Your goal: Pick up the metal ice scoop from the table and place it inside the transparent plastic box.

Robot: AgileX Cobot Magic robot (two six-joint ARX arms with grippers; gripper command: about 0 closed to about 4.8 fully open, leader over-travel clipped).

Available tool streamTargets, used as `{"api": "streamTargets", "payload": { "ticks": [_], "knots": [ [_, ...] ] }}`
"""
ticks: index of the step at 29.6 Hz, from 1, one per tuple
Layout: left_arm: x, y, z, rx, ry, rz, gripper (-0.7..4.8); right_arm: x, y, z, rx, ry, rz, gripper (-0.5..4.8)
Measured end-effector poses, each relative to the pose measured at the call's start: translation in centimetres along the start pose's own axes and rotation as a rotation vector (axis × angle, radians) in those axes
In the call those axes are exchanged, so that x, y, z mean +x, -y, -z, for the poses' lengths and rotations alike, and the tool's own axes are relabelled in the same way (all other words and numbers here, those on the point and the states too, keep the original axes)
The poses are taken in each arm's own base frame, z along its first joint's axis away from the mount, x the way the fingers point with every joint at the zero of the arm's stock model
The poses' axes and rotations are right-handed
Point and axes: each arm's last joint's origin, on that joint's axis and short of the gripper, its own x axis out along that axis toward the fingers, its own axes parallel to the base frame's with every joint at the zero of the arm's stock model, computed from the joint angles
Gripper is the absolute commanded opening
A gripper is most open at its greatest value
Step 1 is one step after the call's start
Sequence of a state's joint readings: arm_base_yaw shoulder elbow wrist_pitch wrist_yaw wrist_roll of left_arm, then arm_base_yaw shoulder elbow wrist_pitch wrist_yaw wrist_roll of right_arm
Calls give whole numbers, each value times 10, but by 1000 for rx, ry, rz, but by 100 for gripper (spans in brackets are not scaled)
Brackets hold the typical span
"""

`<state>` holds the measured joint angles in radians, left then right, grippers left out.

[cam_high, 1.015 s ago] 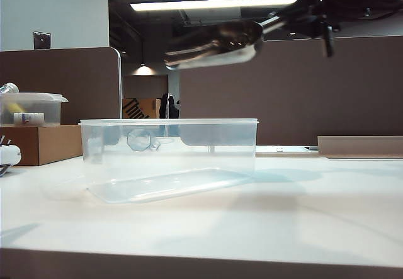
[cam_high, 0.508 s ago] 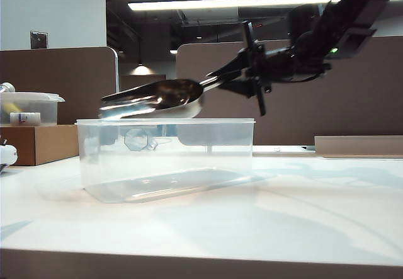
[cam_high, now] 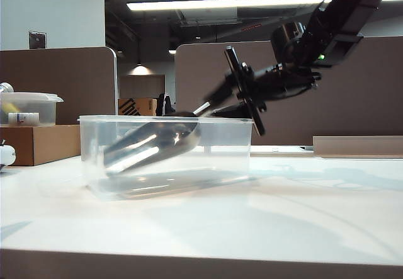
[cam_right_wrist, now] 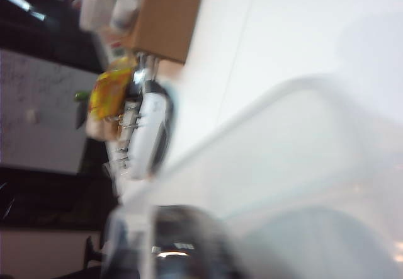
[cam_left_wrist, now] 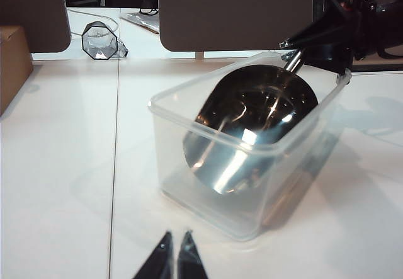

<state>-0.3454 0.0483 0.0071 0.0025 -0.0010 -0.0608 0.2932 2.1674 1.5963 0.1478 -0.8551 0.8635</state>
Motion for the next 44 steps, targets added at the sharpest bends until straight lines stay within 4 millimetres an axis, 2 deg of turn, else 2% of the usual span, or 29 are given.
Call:
{"api": "streamTargets", "payload": {
  "ticks": [4,7,10,12,17,25,30,31,32,33,34,36,41,44],
  "knots": [
    [0,0,0,0,0,0,21,-2,-13,-4,-45,7,-50,328],
    [0,0,0,0,0,0,21,-2,-8,-6,-39,6,-53,330],
    [0,0,0,0,0,0,21,-2,-12,-9,-26,19,-61,373],
    [0,0,0,0,0,0,21,-3,-13,-10,-21,20,-62,383],
    [0,0,0,0,0,0,21,-6,-19,-12,-19,75,-28,383],
    [0,0,0,0,0,0,21,-19,-47,-21,-114,168,-70,382],
    [0,0,0,0,0,0,21,-20,-51,-23,-166,197,-83,374],
    [0,0,0,0,0,0,21,-20,-51,-23,-180,201,-85,358],
    [0,0,0,0,0,0,21,-20,-52,-23,-192,205,-87,304],
    [0,0,0,0,0,0,21,-21,-53,-24,-203,209,-92,205],
    [0,0,0,0,0,0,21,-21,-54,-24,-209,213,-97,14],
    [0,0,0,0,0,0,21,-21,-55,-24,-220,206,-109,-7],
    [0,-3,0,-1,1,-23,21,-26,-64,-23,-244,192,-130,-9],
    [-1,-13,-1,-5,8,-123,21,-46,-97,-24,-348,273,-92,-9]
  ]
}}
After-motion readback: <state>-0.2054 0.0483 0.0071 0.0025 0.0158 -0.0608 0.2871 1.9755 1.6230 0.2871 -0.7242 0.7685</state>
